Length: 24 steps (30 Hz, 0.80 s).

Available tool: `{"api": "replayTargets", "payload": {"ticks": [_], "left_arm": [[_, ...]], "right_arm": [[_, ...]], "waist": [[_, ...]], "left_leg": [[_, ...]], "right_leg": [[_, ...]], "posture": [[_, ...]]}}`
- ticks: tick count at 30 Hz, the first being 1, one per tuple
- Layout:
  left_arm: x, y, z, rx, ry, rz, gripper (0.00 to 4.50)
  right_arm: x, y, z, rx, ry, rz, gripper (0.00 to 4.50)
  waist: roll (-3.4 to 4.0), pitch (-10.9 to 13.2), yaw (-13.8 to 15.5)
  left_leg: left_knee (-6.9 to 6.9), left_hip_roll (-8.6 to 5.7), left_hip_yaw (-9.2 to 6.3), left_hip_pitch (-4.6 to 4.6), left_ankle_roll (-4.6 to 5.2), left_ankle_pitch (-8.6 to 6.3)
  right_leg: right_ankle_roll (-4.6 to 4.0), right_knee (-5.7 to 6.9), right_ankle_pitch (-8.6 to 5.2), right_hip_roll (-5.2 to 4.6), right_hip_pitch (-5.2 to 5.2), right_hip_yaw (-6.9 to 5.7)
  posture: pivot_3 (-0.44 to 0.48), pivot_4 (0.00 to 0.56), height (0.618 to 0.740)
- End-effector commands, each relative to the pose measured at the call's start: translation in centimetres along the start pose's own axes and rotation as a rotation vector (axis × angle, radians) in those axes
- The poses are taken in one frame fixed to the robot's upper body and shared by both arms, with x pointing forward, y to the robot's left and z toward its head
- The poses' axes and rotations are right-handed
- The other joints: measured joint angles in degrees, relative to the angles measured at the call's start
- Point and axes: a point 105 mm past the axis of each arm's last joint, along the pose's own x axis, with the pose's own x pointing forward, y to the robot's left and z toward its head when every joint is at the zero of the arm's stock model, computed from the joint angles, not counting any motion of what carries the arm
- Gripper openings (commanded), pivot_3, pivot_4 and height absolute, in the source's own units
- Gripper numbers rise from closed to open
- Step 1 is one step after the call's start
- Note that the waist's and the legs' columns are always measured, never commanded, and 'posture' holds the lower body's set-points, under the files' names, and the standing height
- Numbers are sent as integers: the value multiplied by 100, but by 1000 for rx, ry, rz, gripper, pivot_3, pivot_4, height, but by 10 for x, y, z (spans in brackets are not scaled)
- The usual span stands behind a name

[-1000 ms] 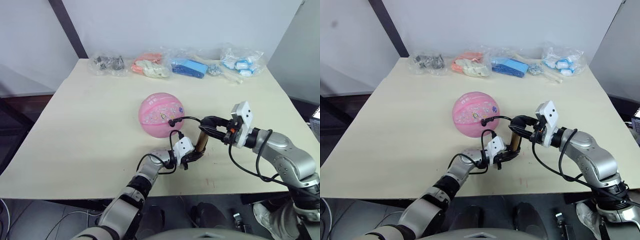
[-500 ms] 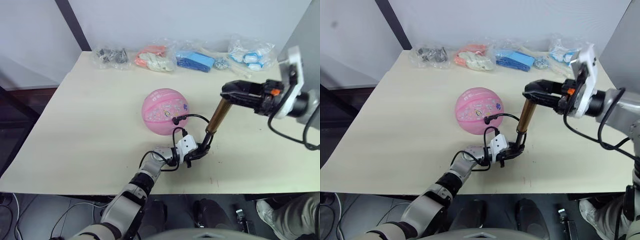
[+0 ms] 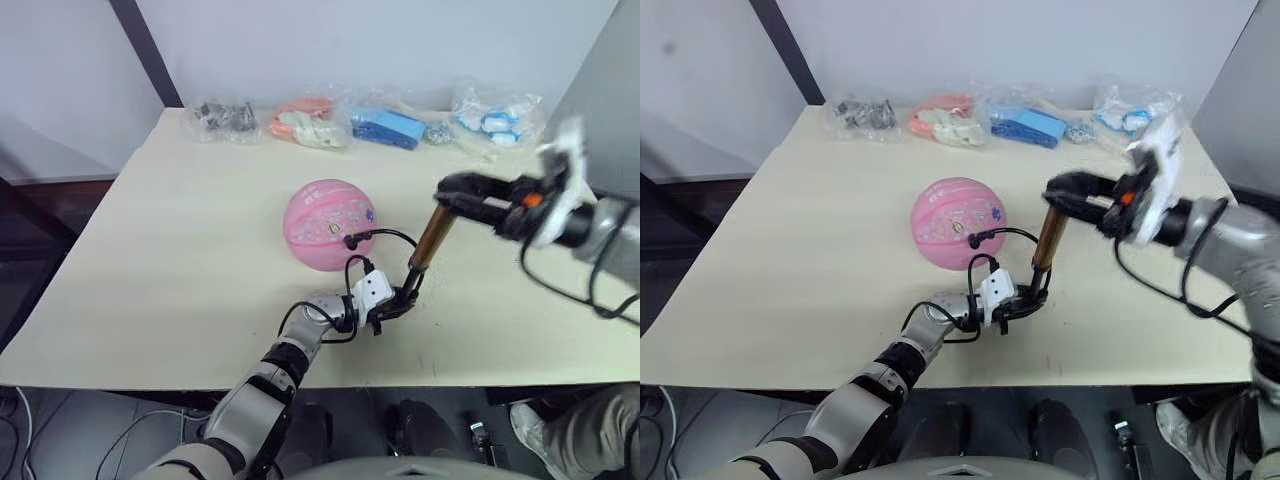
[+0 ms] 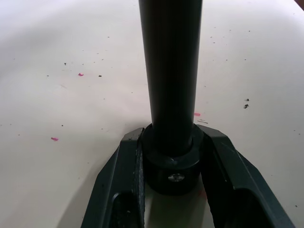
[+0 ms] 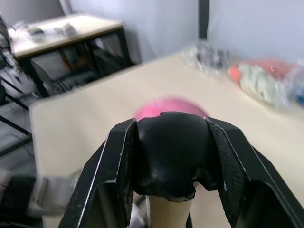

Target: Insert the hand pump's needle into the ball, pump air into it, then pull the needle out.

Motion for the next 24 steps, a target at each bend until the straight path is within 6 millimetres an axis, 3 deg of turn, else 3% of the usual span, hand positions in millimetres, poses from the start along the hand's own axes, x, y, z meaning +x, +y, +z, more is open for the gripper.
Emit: {"api": "replayTargets", "payload": {"ticks": [1,7,9,11,15,19,20,21,24], "left_arm": [[-27,-27,-74,-139,256,-33,1113],[-30,-26,-75,-138,253,-30,1113],[-29,-26,-73,-136,250,-30,1113],[-29,-26,-72,-135,246,-31,1113],[-27,-26,-71,-133,241,-32,1113],[-26,-27,-70,-136,239,-35,1113],[-26,-27,-70,-136,239,-36,1113],[-26,-27,-70,-136,239,-36,1113],[-26,-27,-68,-138,236,-38,1113]], "right_arm": [[6,-9,-74,88,204,-70,1686],[9,9,-159,193,390,-40,1686],[8,13,-173,202,422,-30,1686],[8,12,-172,193,418,-30,1686],[10,-2,-132,150,296,-47,1686],[4,-12,-47,69,70,-35,1686],[1,-11,-35,55,44,-28,1686],[0,-10,-28,51,33,-24,1686],[-12,-7,16,6,-56,-6,1686]], "waist": [[-2,-24,-7],[-16,-111,-44],[-19,-130,-59],[-25,-143,-96],[-22,-141,-102],[-16,-117,-85],[22,-79,-77],[35,-64,-70],[56,-20,-42]], "left_leg": [[0,1,0,1,0,0],[-11,9,0,9,-1,-1],[-16,6,0,11,-1,-1],[-19,6,1,9,-1,-1],[-22,19,-14,23,-16,-9],[-20,12,-11,23,-4,-2],[-17,10,-11,14,-4,-1],[-14,1,-7,-2,-4,0],[-14,-16,0,-26,-3,0]], "right_leg": [[0,0,0,0,0,0],[-18,0,-10,-9,11,-9],[-2,0,-1,-5,13,-13],[-1,0,-1,-5,14,-11],[-23,-1,-15,-22,28,-9],[-19,-2,-12,-14,19,-22],[-1,-2,-1,-14,10,-21],[3,-1,1,-23,-4,-17],[11,-4,0,-23,-21,-13]], "posture": [[0,150,740],[0,150,740],[0,150,740],[0,150,740],[0,150,740],[0,150,740],[0,150,740],[0,150,740],[0,150,740]]}}
